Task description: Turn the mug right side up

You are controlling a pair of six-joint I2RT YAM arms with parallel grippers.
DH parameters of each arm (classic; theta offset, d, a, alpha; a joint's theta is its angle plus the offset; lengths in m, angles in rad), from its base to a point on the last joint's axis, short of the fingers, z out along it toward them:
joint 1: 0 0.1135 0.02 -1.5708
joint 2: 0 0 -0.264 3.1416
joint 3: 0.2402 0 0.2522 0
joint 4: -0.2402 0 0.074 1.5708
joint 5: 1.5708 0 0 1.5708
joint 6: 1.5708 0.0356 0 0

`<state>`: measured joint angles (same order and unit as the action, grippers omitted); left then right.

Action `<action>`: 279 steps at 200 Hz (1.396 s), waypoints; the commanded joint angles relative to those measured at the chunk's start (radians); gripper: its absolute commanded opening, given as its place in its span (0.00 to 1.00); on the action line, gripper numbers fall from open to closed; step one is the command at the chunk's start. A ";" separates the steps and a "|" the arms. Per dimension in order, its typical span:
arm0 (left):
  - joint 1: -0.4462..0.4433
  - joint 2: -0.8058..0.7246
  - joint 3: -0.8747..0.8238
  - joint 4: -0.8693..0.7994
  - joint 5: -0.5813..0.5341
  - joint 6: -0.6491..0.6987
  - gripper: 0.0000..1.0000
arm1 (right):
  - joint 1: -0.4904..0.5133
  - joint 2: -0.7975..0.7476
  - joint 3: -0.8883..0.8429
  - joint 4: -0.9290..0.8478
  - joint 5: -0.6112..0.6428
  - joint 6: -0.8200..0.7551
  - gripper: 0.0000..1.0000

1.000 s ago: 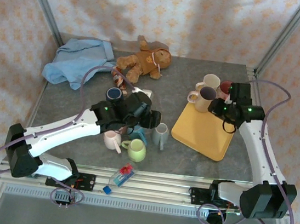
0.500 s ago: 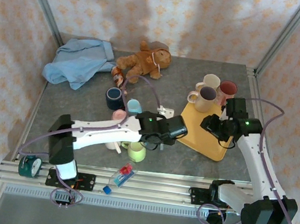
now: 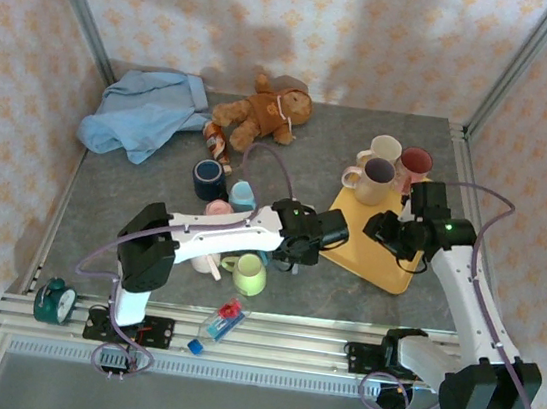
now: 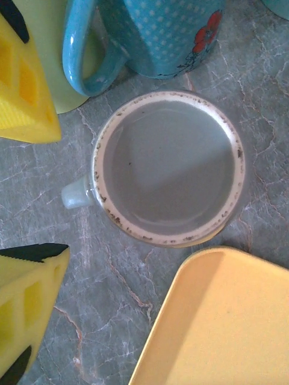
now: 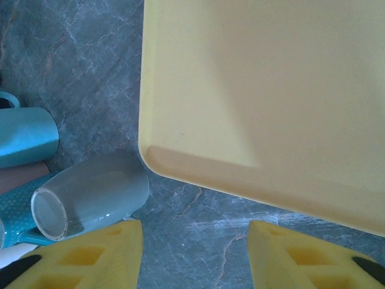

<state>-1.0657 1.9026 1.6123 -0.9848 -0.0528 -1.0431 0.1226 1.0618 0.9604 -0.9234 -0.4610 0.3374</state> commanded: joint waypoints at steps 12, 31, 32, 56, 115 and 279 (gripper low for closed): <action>0.010 0.039 0.000 -0.021 0.035 -0.028 0.44 | -0.004 -0.010 -0.031 0.033 -0.023 0.009 0.49; 0.012 0.052 0.000 -0.020 0.049 -0.029 0.40 | -0.008 -0.004 -0.032 0.032 -0.051 0.001 0.50; 0.012 0.053 0.000 -0.020 0.049 -0.030 0.40 | -0.008 -0.004 -0.032 0.031 -0.053 0.000 0.50; 0.014 0.072 0.004 -0.019 0.066 -0.032 0.39 | -0.015 0.001 -0.032 0.023 -0.083 -0.018 0.51; 0.024 0.096 0.011 -0.015 0.060 -0.035 0.35 | -0.036 -0.004 -0.035 0.019 -0.109 -0.030 0.51; 0.035 0.013 -0.101 0.111 -0.044 -0.116 0.27 | -0.057 -0.026 -0.061 0.015 -0.119 -0.043 0.51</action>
<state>-1.0382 1.9652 1.5291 -0.8783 -0.0261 -1.1229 0.0746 1.0554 0.9108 -0.9047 -0.5766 0.3126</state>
